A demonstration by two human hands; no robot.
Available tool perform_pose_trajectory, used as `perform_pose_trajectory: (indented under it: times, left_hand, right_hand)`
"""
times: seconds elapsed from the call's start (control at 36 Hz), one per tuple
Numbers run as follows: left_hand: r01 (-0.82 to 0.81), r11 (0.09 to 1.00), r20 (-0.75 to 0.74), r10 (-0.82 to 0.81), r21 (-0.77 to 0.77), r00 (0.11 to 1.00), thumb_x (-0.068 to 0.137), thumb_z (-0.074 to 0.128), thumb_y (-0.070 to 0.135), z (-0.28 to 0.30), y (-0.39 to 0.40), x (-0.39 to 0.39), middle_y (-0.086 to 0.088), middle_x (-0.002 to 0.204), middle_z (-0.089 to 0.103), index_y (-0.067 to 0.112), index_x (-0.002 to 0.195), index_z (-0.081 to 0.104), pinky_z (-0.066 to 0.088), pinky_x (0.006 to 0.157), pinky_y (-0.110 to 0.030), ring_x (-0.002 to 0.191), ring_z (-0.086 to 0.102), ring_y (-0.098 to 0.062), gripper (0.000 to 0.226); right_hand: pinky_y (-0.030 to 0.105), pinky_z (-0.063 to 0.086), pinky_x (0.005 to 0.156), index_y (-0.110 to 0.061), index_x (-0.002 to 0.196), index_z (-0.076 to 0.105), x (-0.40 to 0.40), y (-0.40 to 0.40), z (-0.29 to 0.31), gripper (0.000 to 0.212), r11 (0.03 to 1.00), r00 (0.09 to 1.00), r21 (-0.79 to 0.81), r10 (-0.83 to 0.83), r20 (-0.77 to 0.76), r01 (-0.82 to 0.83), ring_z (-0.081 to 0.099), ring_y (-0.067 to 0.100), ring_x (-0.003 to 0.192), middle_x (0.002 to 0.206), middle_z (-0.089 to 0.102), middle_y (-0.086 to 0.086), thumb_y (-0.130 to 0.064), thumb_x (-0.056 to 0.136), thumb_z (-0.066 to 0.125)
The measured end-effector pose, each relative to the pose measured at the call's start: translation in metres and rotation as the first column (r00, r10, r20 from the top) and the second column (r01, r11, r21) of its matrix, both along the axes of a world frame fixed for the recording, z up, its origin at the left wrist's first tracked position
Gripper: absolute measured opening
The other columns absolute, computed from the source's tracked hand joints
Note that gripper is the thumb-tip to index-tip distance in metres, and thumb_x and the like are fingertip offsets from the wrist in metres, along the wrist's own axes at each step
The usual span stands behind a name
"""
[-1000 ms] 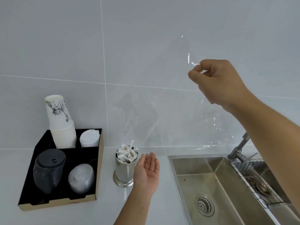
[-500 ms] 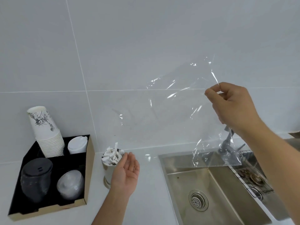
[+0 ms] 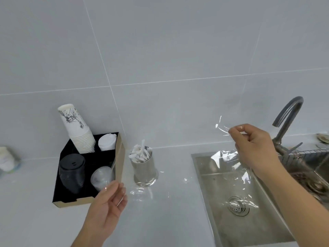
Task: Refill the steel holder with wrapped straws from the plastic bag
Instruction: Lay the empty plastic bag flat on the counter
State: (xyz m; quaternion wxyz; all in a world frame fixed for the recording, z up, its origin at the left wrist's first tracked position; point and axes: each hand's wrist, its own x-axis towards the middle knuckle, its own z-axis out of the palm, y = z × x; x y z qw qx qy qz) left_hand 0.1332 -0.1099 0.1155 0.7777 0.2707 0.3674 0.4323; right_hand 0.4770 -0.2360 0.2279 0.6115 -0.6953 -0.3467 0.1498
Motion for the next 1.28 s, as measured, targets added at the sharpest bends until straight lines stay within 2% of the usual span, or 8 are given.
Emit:
perform_pose_trajectory:
  times: [0.17, 0.25, 0.33, 0.44, 0.67, 0.89, 1.06, 1.28]
  left_hand:
    - [0.176, 0.984, -0.046, -0.176, 0.005, 0.983, 0.053, 0.089, 0.027, -0.004, -0.010, -0.049, -0.009, 0.087, 0.076, 0.012, 0.100, 0.074, 0.061, 0.061, -0.035, 0.072, 0.074, -0.020, 0.052]
    - [0.312, 0.948, -0.117, -0.318, -0.066, 0.941, 0.090, 0.055, 0.034, -0.007, -0.005, -0.065, -0.019, 0.103, 0.073, 0.008, 0.116, 0.068, 0.061, 0.063, -0.040, 0.079, 0.073, -0.028, 0.040]
    - [0.370, 0.922, -0.200, -0.387, -0.117, 0.900, 0.088, 0.046, 0.034, -0.010, 0.002, -0.074, -0.023, 0.108, 0.071, 0.008, 0.103, 0.075, 0.061, 0.065, -0.042, 0.084, 0.072, -0.031, 0.042]
    - [0.372, 0.917, -0.308, -0.399, -0.146, 0.863, 0.091, 0.050, 0.021, -0.017, 0.007, -0.080, -0.020, 0.098, 0.073, 0.003, 0.111, 0.065, 0.060, 0.061, -0.037, 0.076, 0.072, -0.027, 0.031]
    - [0.395, 0.894, -0.442, -0.448, -0.211, 0.777, 0.088, 0.062, 0.012, -0.049, 0.008, -0.110, -0.009, 0.075, 0.068, 0.009, 0.086, 0.060, 0.051, 0.067, -0.032, 0.060, 0.063, -0.017, 0.004]
    - [0.406, 0.861, -0.470, -0.507, -0.305, 0.723, 0.088, 0.064, 0.008, -0.078, 0.006, -0.154, -0.011, 0.074, 0.066, 0.007, 0.078, 0.065, 0.051, 0.064, -0.030, 0.059, 0.061, -0.018, 0.010]
    - [0.437, 0.815, -0.479, -0.578, -0.381, 0.660, 0.086, 0.067, 0.006, -0.096, 0.002, -0.189, -0.015, 0.078, 0.067, 0.008, 0.076, 0.068, 0.053, 0.063, -0.030, 0.062, 0.061, -0.019, 0.010]
    - [0.404, 0.808, -0.507, -0.585, -0.429, 0.633, 0.086, 0.067, 0.005, -0.119, 0.007, -0.222, -0.013, 0.076, 0.068, 0.005, 0.079, 0.069, 0.054, 0.071, -0.032, 0.064, 0.063, -0.018, 0.007]
  right_hand:
    - [0.020, 0.029, 0.043, -0.019, 0.080, 0.068, -0.027, -0.005, -0.034, 0.015, 0.997, 0.994, -0.048, 0.053, -0.093, -0.058, 0.028, 0.016, 0.038, 0.044, 0.039, -0.002, -0.023, 0.093, 0.061]
    - [0.020, 0.028, 0.043, -0.016, 0.076, 0.066, -0.042, -0.009, -0.049, 0.018, 0.993, 0.994, -0.100, 0.049, -0.096, -0.058, 0.028, 0.015, 0.038, 0.043, 0.039, -0.001, -0.021, 0.093, 0.061]
    - [0.018, 0.027, 0.040, -0.017, 0.072, 0.065, -0.055, -0.012, -0.063, 0.021, 0.989, 0.993, -0.141, 0.029, -0.114, -0.045, 0.028, 0.015, 0.038, 0.043, 0.038, -0.001, -0.017, 0.093, 0.062]
    - [0.017, 0.025, 0.038, -0.015, 0.084, 0.071, -0.070, -0.017, -0.076, 0.011, 0.987, 0.987, -0.156, 0.007, -0.161, -0.033, 0.027, 0.014, 0.035, 0.045, 0.038, 0.004, -0.016, 0.093, 0.063]
    - [0.016, 0.025, 0.035, -0.011, 0.082, 0.067, -0.097, -0.019, -0.097, 0.014, 0.963, 0.987, -0.264, 0.018, -0.159, -0.060, 0.029, 0.014, 0.033, 0.049, 0.037, 0.012, -0.016, 0.093, 0.061]
    - [0.018, 0.027, 0.040, -0.019, 0.055, 0.057, -0.133, -0.021, -0.144, 0.038, 0.909, 0.971, -0.414, -0.058, -0.233, -0.045, 0.029, 0.015, 0.036, 0.041, 0.037, 0.001, -0.018, 0.092, 0.061]
    - [0.018, 0.027, 0.038, -0.004, 0.076, 0.064, -0.157, -0.020, -0.183, 0.021, 0.843, 0.958, -0.531, -0.076, -0.276, -0.087, 0.028, 0.016, 0.034, 0.046, 0.040, 0.008, -0.017, 0.093, 0.060]
    - [0.027, 0.032, 0.049, -0.002, 0.075, 0.063, -0.189, -0.011, -0.213, 0.027, 0.781, 0.935, -0.614, -0.124, -0.332, -0.114, 0.034, 0.020, 0.037, 0.048, 0.047, 0.010, -0.023, 0.092, 0.062]
